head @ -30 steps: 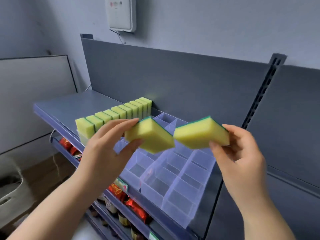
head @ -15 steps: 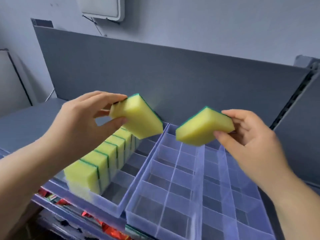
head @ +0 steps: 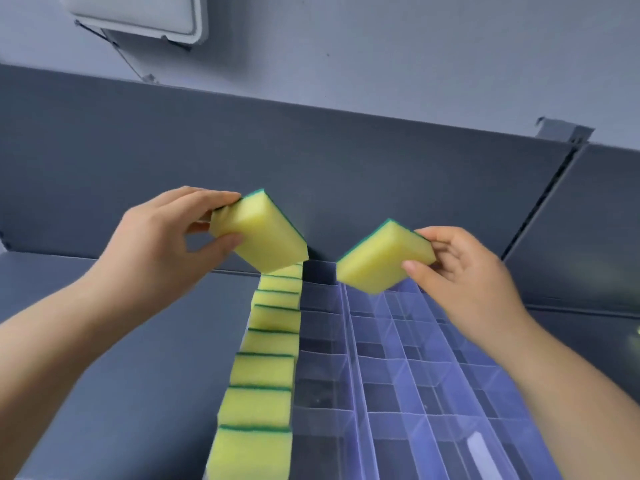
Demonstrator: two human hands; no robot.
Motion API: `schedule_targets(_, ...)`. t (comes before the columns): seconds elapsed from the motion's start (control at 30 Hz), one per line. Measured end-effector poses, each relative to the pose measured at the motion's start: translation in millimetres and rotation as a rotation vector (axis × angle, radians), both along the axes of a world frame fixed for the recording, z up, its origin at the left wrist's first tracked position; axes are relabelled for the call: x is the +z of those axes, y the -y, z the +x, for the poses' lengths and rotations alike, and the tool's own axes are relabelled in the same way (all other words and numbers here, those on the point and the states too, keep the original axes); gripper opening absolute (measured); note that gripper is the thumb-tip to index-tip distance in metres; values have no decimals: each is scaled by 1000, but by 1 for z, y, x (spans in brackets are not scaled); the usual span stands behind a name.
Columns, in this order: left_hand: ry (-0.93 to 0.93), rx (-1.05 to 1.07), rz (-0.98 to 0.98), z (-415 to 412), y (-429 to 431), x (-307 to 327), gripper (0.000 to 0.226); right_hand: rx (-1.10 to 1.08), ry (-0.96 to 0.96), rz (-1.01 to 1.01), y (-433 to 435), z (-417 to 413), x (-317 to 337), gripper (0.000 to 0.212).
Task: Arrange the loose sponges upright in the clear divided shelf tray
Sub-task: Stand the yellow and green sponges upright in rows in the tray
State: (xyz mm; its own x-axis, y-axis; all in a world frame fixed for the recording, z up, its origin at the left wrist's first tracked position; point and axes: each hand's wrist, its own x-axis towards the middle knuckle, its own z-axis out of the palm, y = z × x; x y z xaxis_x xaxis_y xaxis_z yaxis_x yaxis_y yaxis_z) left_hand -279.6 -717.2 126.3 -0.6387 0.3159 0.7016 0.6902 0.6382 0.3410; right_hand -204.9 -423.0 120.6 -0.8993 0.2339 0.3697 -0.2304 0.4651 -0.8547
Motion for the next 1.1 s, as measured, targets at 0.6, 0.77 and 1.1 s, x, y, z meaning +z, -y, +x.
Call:
schedule_targets(0.6,-40,70,47,-23,-37,17,38,14,6,430,-2,-107,-19,36)
schedule_targets(0.77,-16,95,94,-21,-23,16,38,53,27,526,5,-122,-33,29)
schedule_targets(1.1,1,58,127,-30,-7,14,42,-12,94,572,19,-133,-50,33)
